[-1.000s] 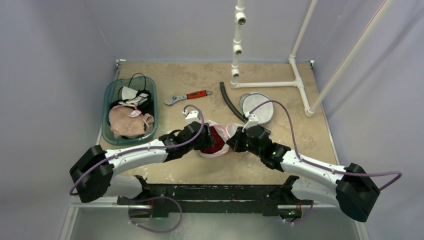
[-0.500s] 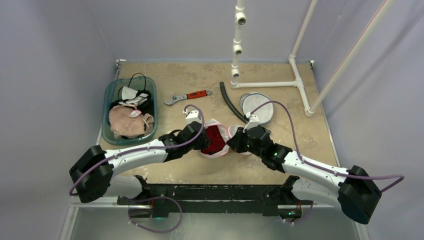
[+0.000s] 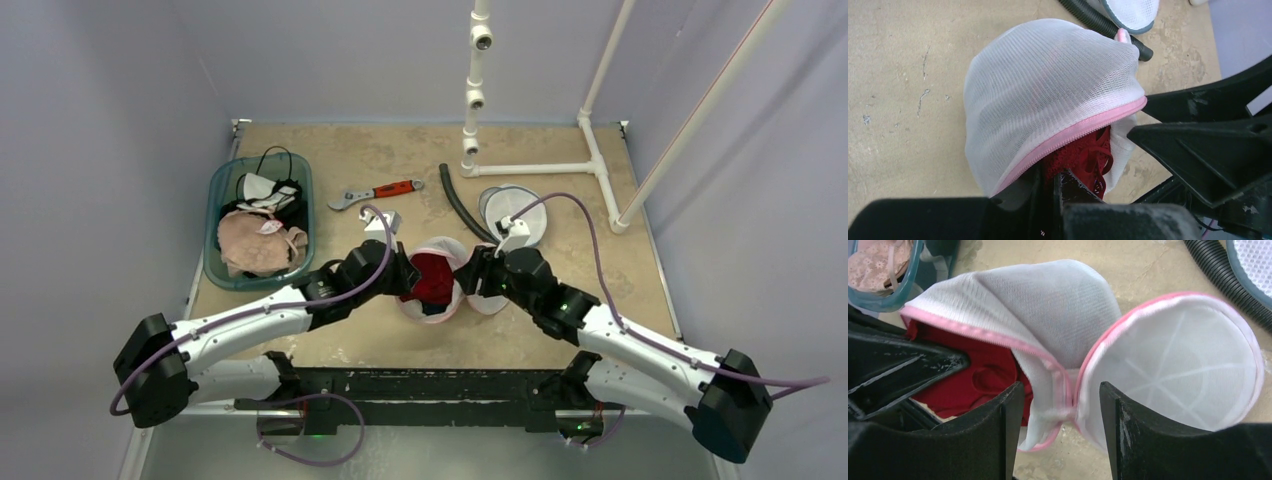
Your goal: Unzip the laundry bag and remove the bra
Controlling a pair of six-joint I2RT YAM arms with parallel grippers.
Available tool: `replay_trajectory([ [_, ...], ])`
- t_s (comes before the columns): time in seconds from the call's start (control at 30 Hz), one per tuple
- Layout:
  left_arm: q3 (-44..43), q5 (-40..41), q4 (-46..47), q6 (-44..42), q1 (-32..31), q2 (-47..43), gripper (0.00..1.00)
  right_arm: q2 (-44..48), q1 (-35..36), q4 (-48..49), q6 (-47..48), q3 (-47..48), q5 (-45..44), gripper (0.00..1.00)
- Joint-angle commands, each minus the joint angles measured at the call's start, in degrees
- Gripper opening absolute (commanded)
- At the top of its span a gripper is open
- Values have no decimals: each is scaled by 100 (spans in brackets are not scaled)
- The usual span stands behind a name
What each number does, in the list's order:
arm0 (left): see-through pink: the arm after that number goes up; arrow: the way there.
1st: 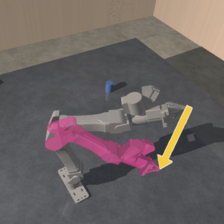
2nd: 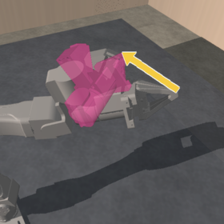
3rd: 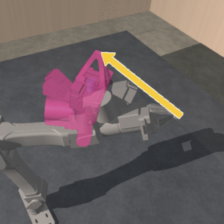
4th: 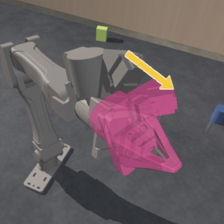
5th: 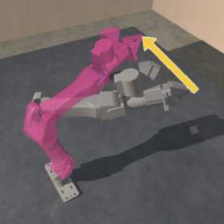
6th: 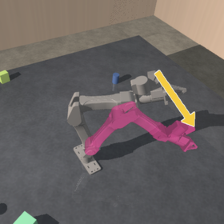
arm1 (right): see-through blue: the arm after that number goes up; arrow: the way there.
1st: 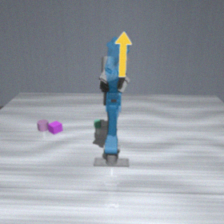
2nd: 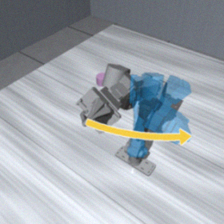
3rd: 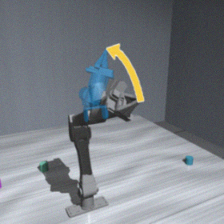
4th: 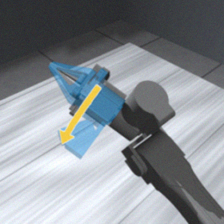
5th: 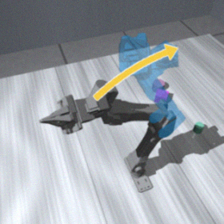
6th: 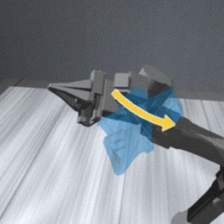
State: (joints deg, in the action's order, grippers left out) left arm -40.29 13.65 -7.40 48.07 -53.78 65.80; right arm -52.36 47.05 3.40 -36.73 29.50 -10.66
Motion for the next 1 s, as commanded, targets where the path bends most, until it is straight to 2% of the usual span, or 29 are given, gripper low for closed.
replay_trajectory([
  [0.0,-199,-223,113,-289,-22,-256,0,-198,-57,104,309,322,-132,59],
  [0.17,-250,-432,-5,-403,-24,-265,0,-334,-98,273,343,448,-148,52],
  [0.53,-234,-980,3,-825,-27,255,0,-543,-583,505,203,334,-7,0],
  [0.67,-263,-1015,-56,-943,-21,255,0,-508,-618,534,197,318,55,0],
  [0.7,-285,-1007,-73,-968,-20,255,0,-435,-618,581,256,299,171,3],
  [0.77,-328,-969,-126,-997,-21,263,0,-177,-618,677,368,206,416,34],
  [0.8,-348,-956,-164,-1017,-25,264,0,5,-618,731,434,141,466,46],
  [0.83,-370,-941,-192,-1024,-22,276,0,181,-616,799,522,77,521,53],
  [0.9,-383,-932,-208,-1044,-25,291,0,508,-618,780,741,15,567,60],
  [0.97,-391,-938,-211,-1068,-24,306,0,790,-618,754,1021,-29,696,61],
])
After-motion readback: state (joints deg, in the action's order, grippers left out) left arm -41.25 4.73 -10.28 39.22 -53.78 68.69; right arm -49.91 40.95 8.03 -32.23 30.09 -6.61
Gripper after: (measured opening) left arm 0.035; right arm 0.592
